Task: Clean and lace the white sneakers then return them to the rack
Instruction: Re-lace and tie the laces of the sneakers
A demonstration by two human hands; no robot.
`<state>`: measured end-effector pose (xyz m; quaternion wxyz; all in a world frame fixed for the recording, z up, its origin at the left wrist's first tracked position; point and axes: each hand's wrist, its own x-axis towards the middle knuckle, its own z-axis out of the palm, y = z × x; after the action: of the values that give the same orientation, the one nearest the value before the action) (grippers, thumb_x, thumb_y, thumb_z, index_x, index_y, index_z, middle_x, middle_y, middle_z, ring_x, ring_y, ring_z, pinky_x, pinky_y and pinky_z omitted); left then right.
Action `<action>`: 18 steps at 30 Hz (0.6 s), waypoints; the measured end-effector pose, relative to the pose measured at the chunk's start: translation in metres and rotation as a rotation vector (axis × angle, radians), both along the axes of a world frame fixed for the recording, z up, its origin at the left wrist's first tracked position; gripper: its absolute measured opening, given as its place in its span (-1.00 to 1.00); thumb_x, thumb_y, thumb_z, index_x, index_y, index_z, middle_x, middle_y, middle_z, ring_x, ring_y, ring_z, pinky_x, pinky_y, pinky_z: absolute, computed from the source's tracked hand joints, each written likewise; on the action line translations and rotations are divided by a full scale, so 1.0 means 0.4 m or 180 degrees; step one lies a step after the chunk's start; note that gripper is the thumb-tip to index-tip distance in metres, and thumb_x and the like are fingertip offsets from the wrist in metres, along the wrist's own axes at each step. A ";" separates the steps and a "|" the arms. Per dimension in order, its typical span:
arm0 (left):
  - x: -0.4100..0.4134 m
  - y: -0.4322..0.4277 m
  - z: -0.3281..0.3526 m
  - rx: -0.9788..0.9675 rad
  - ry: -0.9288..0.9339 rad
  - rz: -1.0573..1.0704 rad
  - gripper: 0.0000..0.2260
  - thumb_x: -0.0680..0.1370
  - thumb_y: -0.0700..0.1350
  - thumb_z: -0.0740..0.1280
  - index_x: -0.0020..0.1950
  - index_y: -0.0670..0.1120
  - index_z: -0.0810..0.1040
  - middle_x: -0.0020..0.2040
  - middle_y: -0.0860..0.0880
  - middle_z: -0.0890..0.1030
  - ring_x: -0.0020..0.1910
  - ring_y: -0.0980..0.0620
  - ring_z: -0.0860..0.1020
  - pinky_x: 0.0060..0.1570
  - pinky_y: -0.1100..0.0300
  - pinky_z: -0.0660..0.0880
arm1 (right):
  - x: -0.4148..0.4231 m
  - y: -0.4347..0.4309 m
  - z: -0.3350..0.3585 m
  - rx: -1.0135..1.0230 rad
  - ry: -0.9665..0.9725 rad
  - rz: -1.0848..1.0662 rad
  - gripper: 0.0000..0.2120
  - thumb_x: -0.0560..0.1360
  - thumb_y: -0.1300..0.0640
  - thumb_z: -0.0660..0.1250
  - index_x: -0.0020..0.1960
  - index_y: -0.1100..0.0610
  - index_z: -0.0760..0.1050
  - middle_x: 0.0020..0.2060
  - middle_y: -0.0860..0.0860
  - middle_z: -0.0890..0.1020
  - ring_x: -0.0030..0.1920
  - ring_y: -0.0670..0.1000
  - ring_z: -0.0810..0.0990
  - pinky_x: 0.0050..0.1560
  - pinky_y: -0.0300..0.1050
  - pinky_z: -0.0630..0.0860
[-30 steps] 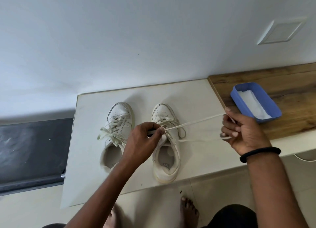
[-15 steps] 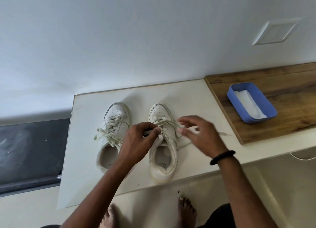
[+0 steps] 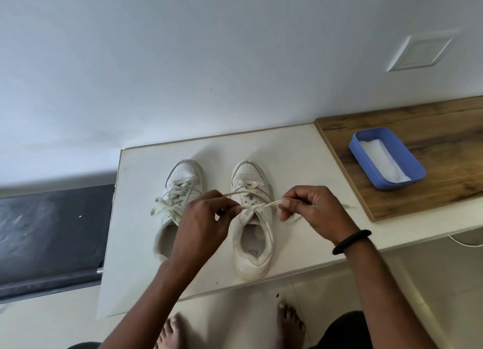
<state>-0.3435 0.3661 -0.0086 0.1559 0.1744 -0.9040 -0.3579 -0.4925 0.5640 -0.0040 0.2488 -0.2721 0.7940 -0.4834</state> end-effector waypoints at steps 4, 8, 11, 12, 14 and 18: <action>0.006 -0.020 -0.012 -0.1285 -0.0031 -0.0188 -0.93 0.53 -0.02 0.46 -0.13 0.06 0.72 -0.23 0.15 0.59 -0.15 -0.01 0.46 -0.28 0.14 0.46 | -0.009 0.022 -0.011 0.0370 0.0032 -0.0252 -0.80 0.56 0.23 0.40 -0.22 0.09 0.67 -0.54 0.04 0.56 -0.51 -0.07 0.48 -0.36 -0.23 0.47; 0.015 -0.035 -0.040 -0.1378 -0.0611 0.0181 -0.93 0.49 -0.03 0.49 -0.19 0.08 0.74 -0.25 0.15 0.64 -0.09 -0.05 0.48 -0.12 0.05 0.48 | -0.009 0.018 -0.036 0.1129 0.0385 -0.0257 -0.75 0.53 0.18 0.42 -0.29 -0.04 0.66 -0.56 -0.16 0.59 -0.47 -0.19 0.56 -0.32 -0.33 0.46; 0.025 -0.036 -0.032 -0.1701 -0.0881 0.0246 -0.92 0.47 -0.07 0.50 -0.21 0.09 0.72 -0.29 0.13 0.62 -0.08 -0.07 0.49 -0.16 0.08 0.33 | -0.011 0.016 -0.038 0.1197 0.0384 -0.0295 -0.75 0.54 0.17 0.40 -0.28 -0.06 0.65 -0.54 -0.17 0.61 -0.44 -0.22 0.57 -0.31 -0.32 0.46; 0.032 -0.045 -0.025 -0.1817 -0.0913 0.0295 -0.93 0.45 -0.08 0.51 -0.21 0.09 0.71 -0.29 0.12 0.61 -0.08 -0.08 0.49 -0.17 0.09 0.28 | -0.012 0.017 -0.036 0.1157 0.0364 -0.0312 -0.75 0.54 0.18 0.40 -0.28 -0.05 0.66 -0.53 -0.16 0.61 -0.45 -0.22 0.57 -0.34 -0.36 0.44; 0.044 -0.076 -0.003 -0.1864 -0.0917 0.0502 -0.94 0.46 -0.06 0.50 -0.18 0.10 0.71 -0.24 0.12 0.62 -0.05 -0.08 0.48 -0.16 0.09 0.21 | -0.013 0.020 -0.031 0.1092 0.0338 -0.0333 -0.76 0.54 0.20 0.40 -0.26 -0.02 0.67 -0.53 -0.16 0.61 -0.46 -0.22 0.55 -0.39 -0.43 0.40; 0.055 -0.143 0.040 -0.1709 -0.0724 0.0784 -0.94 0.52 -0.05 0.47 -0.13 0.06 0.74 -0.21 0.04 0.62 -0.11 -0.17 0.49 -0.21 0.06 0.30 | -0.011 0.018 -0.029 0.1125 0.0320 -0.0365 -0.76 0.55 0.21 0.38 -0.24 0.00 0.68 -0.54 -0.22 0.60 -0.46 -0.24 0.55 -0.41 -0.48 0.39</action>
<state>-0.3217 0.3087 0.0073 0.1365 0.2740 -0.9499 -0.0631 -0.4970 0.5714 -0.0155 0.2248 -0.2022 0.8921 -0.3356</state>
